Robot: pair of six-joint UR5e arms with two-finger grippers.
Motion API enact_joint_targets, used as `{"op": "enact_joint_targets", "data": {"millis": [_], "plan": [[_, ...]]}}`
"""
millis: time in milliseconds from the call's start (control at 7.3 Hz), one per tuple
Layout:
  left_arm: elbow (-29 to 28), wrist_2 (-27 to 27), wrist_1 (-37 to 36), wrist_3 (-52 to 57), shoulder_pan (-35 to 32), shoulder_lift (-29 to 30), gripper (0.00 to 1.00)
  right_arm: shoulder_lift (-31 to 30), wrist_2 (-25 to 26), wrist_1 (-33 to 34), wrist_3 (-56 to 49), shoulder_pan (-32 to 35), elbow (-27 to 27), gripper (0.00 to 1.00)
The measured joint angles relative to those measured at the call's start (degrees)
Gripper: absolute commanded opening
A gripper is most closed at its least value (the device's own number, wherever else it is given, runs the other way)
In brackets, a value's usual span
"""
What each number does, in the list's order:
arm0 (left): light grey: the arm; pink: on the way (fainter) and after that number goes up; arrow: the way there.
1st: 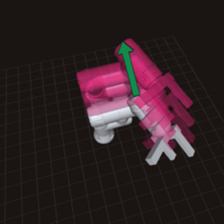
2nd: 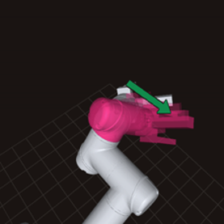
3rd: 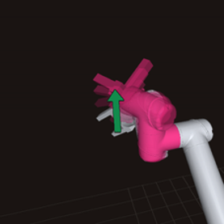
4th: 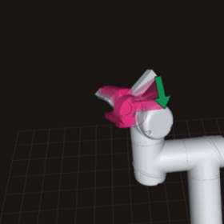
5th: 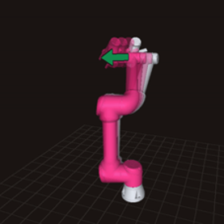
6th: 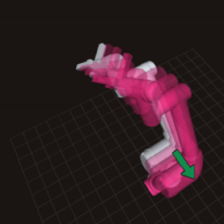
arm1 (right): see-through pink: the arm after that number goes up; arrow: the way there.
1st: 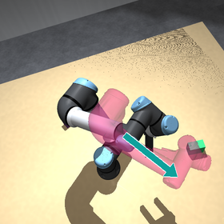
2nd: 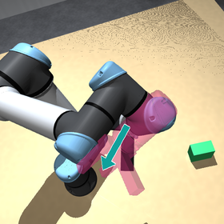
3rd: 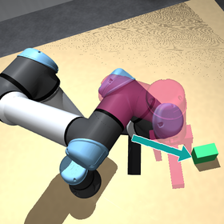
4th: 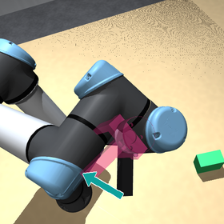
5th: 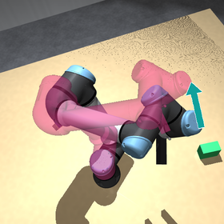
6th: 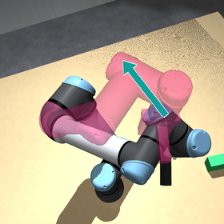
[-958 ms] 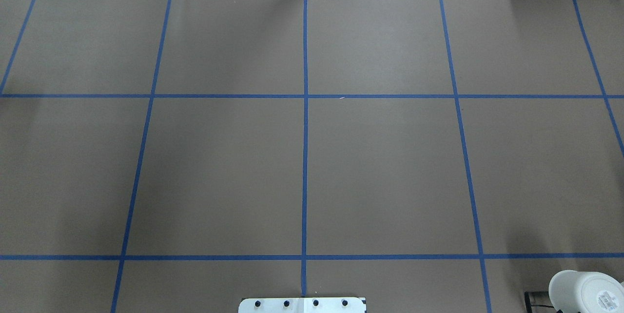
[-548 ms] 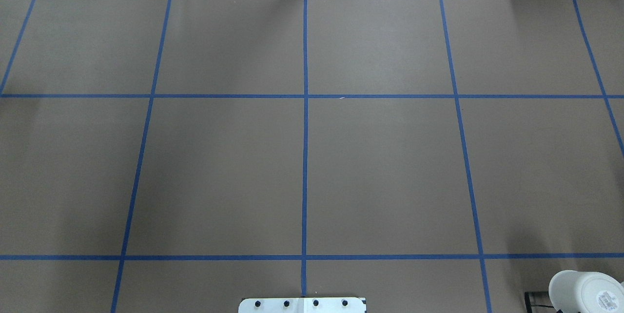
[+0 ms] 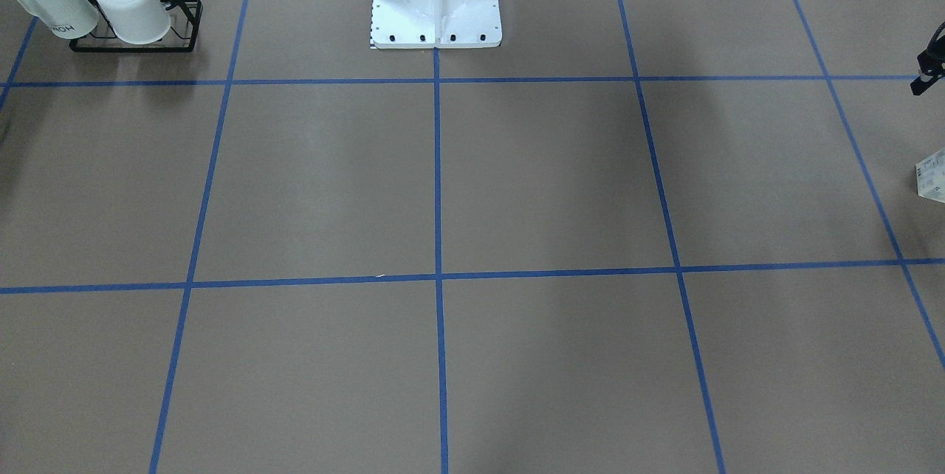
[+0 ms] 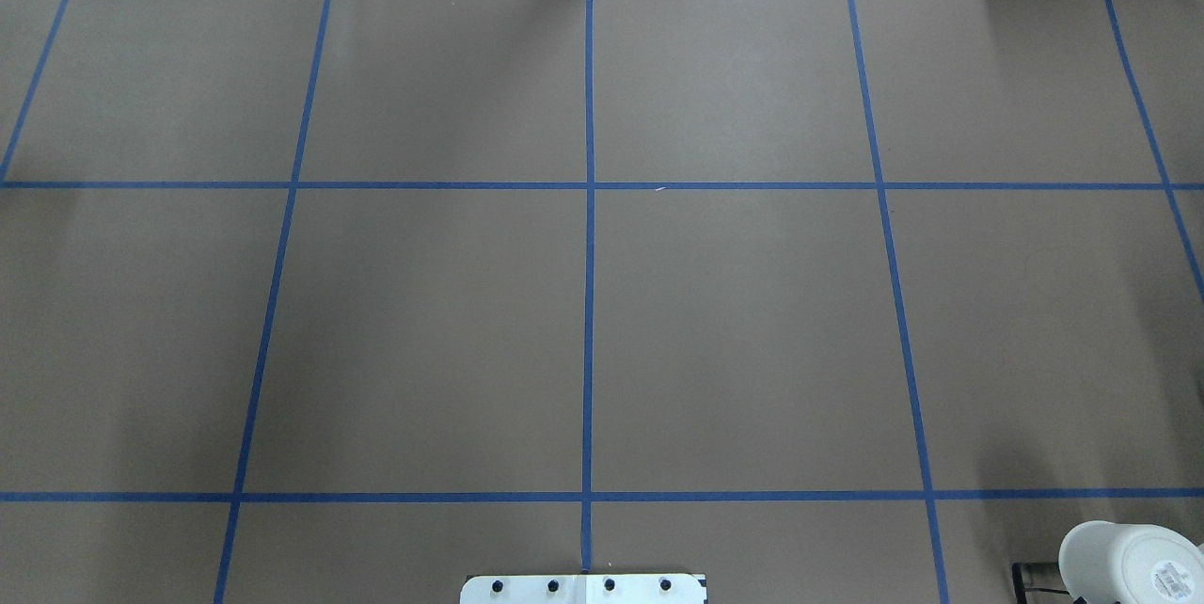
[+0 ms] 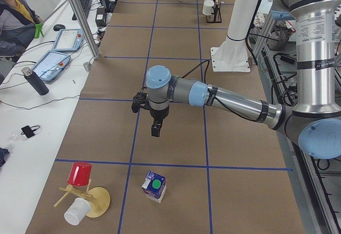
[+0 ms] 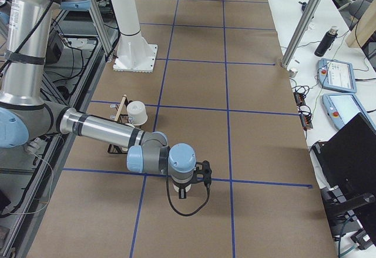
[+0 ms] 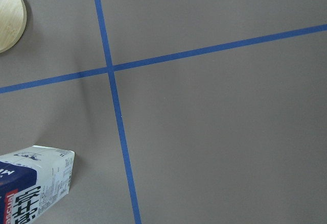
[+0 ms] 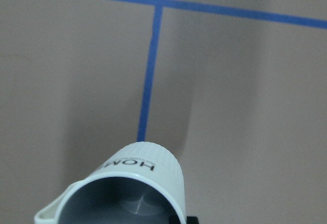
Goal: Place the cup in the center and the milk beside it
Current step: 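Carry the white mug with the right gripper toward the table center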
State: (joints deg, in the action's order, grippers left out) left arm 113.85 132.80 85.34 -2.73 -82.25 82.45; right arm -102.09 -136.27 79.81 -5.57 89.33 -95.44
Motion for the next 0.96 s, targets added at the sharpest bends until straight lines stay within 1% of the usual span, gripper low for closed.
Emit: {"op": "enact_joint_targets", "data": {"millis": [137, 274, 411, 685, 821, 958], "plan": [[0.19, 0.0, 0.0, 0.0, -0.01, -0.06, 0.98, 3.31, -0.45, 0.84, 3.37, -2.26, -2.49, 0.0], [0.16, -0.02, 0.0, 0.0, 0.0, -0.07, 0.98, 8.69, -0.62, 1.16, 9.45, -7.1, -3.87, 0.0], [0.03, -0.06, 0.0, 0.0, 0.03, -0.08, 0.98, 15.36, 0.16, 1.26, 16.82, -13.12, -4.49, 0.0], [-0.03, -0.08, 0.0, 0.0, 0.06, -0.07, 0.98, 29.53, 4.51, 1.44, 32.57, -26.19, -4.26, 0.0], [-0.07, -0.09, 0.0, 0.0, 0.06, -0.04, 0.98, 36.43, 8.24, 1.52, 40.35, -32.29, -3.03, 0.0], [-0.03, -0.09, 0.0, 0.02, 0.05, -0.06, 0.98, 43.25, 11.49, 1.49, 45.3, -36.65, 0.2, 0.0]]}}
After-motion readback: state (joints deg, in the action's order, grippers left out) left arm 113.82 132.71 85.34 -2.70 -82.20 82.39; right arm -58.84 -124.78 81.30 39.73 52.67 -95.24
